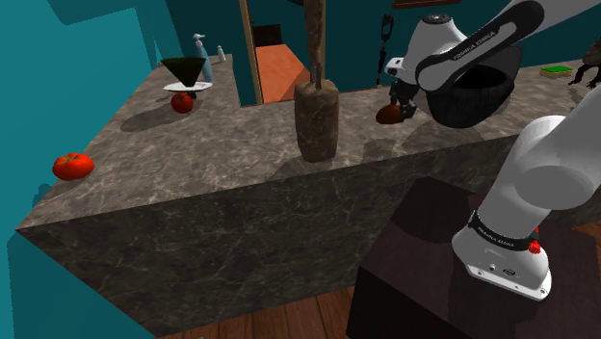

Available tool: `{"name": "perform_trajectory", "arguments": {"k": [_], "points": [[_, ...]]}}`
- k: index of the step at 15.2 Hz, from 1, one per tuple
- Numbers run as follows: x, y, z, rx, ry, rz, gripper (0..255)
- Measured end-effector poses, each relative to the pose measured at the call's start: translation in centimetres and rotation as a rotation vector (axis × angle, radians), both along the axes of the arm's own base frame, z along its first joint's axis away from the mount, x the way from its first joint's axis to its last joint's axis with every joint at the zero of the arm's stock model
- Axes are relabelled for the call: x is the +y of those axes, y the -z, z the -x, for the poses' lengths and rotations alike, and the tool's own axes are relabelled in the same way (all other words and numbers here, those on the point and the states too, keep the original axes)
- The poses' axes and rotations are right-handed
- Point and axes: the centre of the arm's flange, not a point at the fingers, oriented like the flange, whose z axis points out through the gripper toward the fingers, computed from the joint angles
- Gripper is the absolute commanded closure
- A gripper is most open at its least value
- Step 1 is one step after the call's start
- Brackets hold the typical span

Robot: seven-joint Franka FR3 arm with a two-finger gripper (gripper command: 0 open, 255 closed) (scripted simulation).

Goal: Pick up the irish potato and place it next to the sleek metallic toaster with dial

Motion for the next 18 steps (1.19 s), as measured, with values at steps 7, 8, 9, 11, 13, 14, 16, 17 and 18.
{"name": "perform_trajectory", "arguments": {"k": [7,8,9,11,13,14,16,17,18], "points": [[0.0,-3.7,-0.2,0.000,0.000,0.000,255],[0.1,-4.2,-0.1,0.000,0.000,0.000,255],[0.1,-4.7,-0.1,0.000,0.000,0.000,255],[0.0,-5.7,-0.2,0.000,0.000,0.000,255],[0.0,-6.8,-0.2,0.000,0.000,0.000,255],[0.0,-7.3,-0.1,0.000,0.000,0.000,255],[0.0,-8.3,-0.1,0.000,0.000,0.000,255],[0.1,-8.8,-0.1,0.000,0.000,0.000,255],[0.0,-9.4,-0.1,0.000,0.000,0.000,255]]}}
